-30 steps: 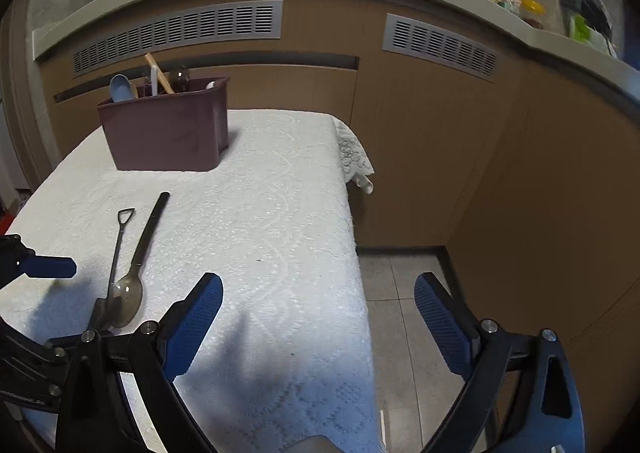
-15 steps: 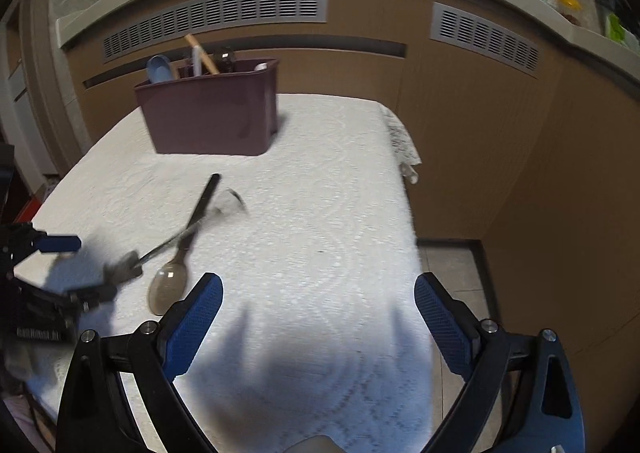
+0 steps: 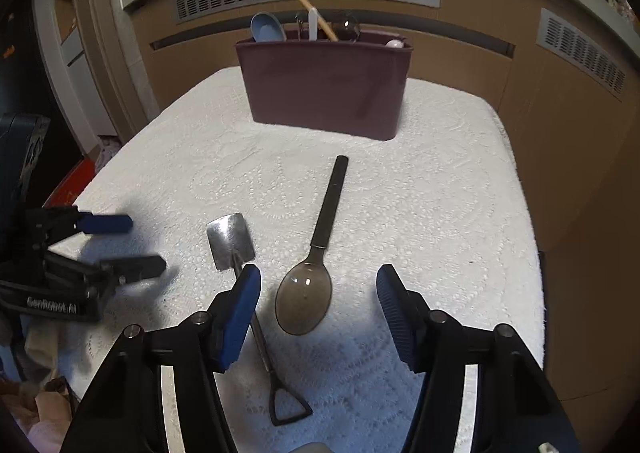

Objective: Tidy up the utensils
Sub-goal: 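Grasp the metal spade with the left tool while the right grasps the black-handled spoon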

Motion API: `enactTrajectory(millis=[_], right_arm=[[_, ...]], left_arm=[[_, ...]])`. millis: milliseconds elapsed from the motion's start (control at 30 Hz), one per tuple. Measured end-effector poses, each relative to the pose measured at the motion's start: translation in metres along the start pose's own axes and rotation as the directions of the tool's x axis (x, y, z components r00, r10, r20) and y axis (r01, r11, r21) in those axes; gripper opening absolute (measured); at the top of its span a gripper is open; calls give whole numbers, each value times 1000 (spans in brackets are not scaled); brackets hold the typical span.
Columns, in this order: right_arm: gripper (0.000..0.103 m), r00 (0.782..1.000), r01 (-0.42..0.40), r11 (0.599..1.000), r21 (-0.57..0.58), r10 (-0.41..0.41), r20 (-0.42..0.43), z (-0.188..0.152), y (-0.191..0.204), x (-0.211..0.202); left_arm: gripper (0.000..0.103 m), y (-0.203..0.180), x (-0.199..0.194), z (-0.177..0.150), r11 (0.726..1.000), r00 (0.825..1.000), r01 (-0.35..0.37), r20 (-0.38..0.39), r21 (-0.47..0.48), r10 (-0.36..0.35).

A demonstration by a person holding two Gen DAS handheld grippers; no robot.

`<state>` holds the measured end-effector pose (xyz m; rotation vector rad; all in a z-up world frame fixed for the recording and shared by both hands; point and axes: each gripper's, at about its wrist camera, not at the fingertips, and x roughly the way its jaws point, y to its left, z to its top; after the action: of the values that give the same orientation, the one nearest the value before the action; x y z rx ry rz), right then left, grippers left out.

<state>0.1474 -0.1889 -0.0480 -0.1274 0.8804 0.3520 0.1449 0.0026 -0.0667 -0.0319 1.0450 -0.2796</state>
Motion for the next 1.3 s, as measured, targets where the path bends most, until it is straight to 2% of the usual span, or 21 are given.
enactTrajectory(millis=[133, 200, 300, 400, 533, 667, 700, 733, 833, 933, 1033, 1133, 1167, 1300], right_arm=[[56, 999, -5, 1000, -18, 4, -38, -2, 5, 19], [44, 998, 29, 999, -36, -31, -54, -5, 6, 27], [42, 997, 64, 997, -39, -66, -39, -9, -5, 19], [48, 994, 110, 994, -22, -110, 0, -15, -26, 0], [66, 981, 188, 982, 25, -189, 47, -32, -57, -28], [72, 978, 203, 978, 51, -206, 46, -48, -71, -37], [74, 979, 199, 979, 53, -201, 41, -51, -72, -36], [75, 980, 195, 979, 51, -197, 34, -54, -70, -34], [76, 980, 199, 980, 34, -200, 28, -56, -65, -32], [79, 979, 197, 980, 32, -198, 42, -55, -64, -33], [79, 980, 193, 981, 35, -194, 42, -55, -63, -32], [80, 979, 197, 980, 34, -199, 53, -55, -63, -33], [81, 979, 197, 980, 35, -198, 55, -56, -63, -34], [82, 977, 201, 978, 52, -204, 58, -57, -65, -35]], left_arm=[[83, -13, 0, 6, 997, 996, 78, -41, -25, -79], [83, -20, 1, 10, 991, 990, 126, -60, -37, -128], [83, -27, 8, 18, 980, 977, 182, -97, -79, -189], [81, -41, 18, 28, 962, 957, 250, -124, -106, -263], [78, -58, 34, 46, 968, 957, 231, -154, -102, -245], [78, -75, 44, 60, 968, 956, 241, -152, -70, -249], [78, -78, 47, 62, 972, 962, 228, -143, -50, -233], [78, -85, 49, 64, 981, 973, 194, -127, -8, -193], [74, -99, 51, 61, 990, 990, 98, -109, 101, -87], [57, -101, 49, 58, 994, 997, 2, -79, 105, 7], [54, -104, 52, 58, 993, 997, -66, -42, 96, 70], [49, -104, 55, 62, 991, 994, -110, -5, 78, 111], [39, -105, 55, 62, 988, 992, -126, 12, 93, 126], [35, -101, 49, 55, 969, 995, -97, 17, 226, 95]])
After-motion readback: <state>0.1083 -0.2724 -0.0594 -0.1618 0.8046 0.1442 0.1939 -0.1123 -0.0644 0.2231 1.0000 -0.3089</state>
